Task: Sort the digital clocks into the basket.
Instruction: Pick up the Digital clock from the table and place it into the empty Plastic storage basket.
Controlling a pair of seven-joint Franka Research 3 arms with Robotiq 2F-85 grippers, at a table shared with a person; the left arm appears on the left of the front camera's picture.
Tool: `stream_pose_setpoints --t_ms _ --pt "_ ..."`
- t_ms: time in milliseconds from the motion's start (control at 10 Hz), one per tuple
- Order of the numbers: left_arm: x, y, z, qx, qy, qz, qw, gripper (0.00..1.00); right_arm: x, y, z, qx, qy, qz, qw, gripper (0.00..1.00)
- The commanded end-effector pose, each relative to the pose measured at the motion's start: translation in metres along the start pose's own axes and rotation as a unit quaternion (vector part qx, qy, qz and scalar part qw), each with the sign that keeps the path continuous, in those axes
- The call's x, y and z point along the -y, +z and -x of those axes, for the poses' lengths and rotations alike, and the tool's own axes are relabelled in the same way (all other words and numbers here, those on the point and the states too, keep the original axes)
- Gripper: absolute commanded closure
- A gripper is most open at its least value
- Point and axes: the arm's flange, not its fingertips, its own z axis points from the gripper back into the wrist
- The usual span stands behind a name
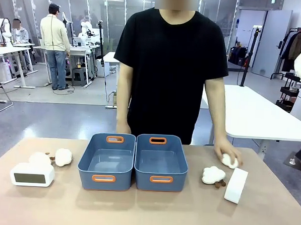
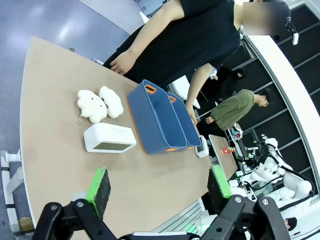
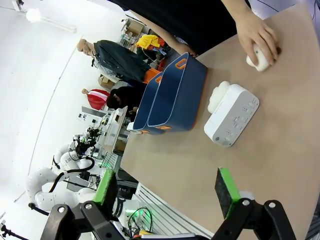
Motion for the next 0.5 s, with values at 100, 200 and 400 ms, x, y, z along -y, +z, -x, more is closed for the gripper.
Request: stream_pose_setpoints --t_ms 100,200,400 --pt "-0.0009 0.0009 0.0016 -0.002 0.0 0.007 1.0 0.0 -0.0002 0.0016 0.0007 0.0 0.0 -0.004 1.0 0.0" --pt "-0.0009 0.0009 0.0016 -0.002 0.0 0.007 1.0 0.0 -0.0002 0.0016 0.0007 0.0 0.0 -0.004 1.0 0.0" --pt "-0.0009 0.0009 0.0016 -0.002 0.0 0.007 1.0 0.0 -0.0002 0.0016 0.0007 0.0 0.0 -0.004 1.0 0.0"
